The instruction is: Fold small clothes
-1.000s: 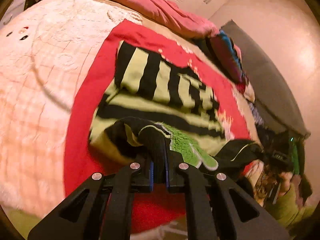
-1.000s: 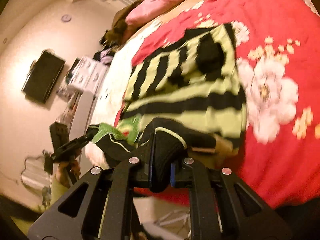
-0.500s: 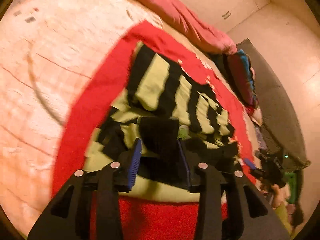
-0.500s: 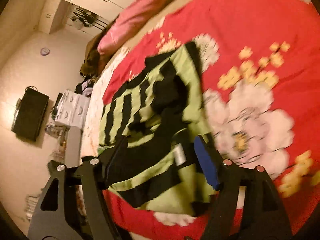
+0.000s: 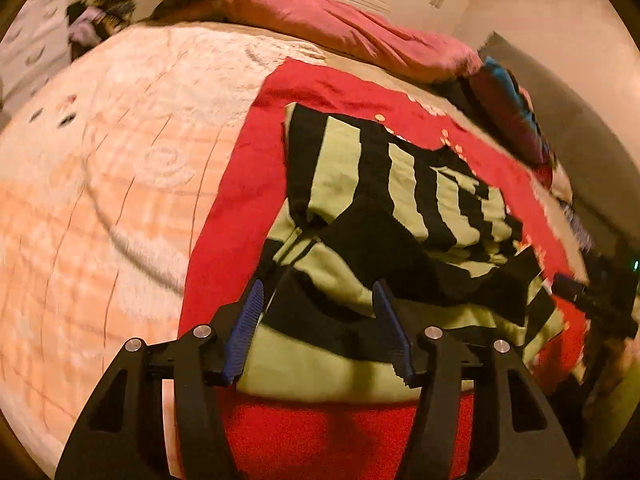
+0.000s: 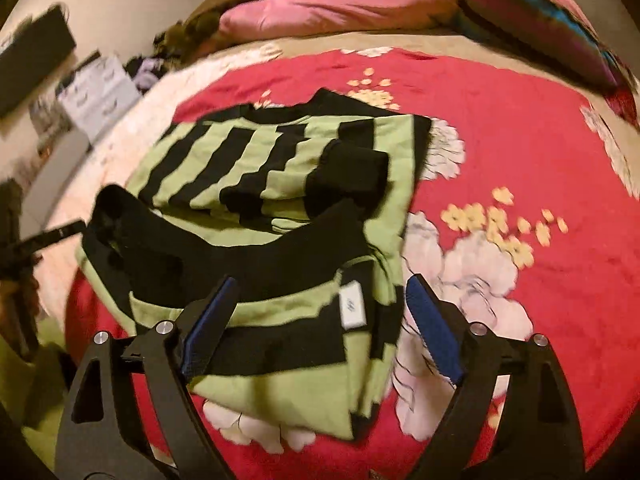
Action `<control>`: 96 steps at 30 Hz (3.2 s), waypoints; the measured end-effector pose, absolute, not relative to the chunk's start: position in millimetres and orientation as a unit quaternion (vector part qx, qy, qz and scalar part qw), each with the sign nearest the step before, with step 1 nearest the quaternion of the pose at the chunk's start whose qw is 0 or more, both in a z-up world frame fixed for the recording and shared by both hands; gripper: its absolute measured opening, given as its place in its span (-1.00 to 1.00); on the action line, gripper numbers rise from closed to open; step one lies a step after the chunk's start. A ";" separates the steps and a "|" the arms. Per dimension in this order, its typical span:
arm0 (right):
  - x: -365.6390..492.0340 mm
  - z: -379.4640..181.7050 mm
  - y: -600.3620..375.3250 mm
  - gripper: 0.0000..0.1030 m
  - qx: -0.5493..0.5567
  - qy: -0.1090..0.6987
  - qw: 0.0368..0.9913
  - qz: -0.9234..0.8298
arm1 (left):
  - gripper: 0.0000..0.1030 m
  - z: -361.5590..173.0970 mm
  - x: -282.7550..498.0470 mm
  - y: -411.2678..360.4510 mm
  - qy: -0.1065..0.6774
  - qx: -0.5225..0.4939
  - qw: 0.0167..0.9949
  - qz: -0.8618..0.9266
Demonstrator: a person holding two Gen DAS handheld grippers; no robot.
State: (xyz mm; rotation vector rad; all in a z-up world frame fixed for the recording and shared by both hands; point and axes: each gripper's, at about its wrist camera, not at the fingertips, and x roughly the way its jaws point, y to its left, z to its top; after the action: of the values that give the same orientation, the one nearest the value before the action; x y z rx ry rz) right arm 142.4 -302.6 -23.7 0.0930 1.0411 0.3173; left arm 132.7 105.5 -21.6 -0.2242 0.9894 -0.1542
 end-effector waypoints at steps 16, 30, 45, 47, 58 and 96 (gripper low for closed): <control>162.0 -66.9 -294.7 -0.45 0.043 0.524 0.836 0.153 | -0.84 -45.0 151.6 86.1 0.491 -0.092 0.861 -0.093; 154.4 18.3 -358.5 -0.87 0.225 0.390 0.873 0.187 | -0.89 39.0 136.2 108.1 0.369 -0.155 0.909 -0.116; 297.4 -18.2 -344.8 -0.34 0.155 0.429 0.886 0.084 | -0.32 6.3 272.6 85.3 0.399 -0.087 0.913 -0.021; 302.2 -37.7 -346.9 -0.15 0.134 0.457 0.879 0.038 | -0.21 -17.6 279.7 93.2 0.430 -0.097 0.897 0.004; 271.8 -46.2 -325.6 0.17 0.059 0.457 0.884 0.078 | -0.07 -14.1 230.3 90.5 0.421 -0.089 0.903 -0.015; 192.7 -48.0 -362.7 0.26 0.155 0.448 0.879 0.057 | 0.31 -48.6 180.4 118.3 0.459 -0.183 0.869 -0.032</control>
State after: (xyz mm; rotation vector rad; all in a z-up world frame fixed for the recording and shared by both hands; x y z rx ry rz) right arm 192.7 -362.7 -48.0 0.3237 0.9344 0.1192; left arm 180.4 118.3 -48.6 -0.3823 0.9612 -0.0668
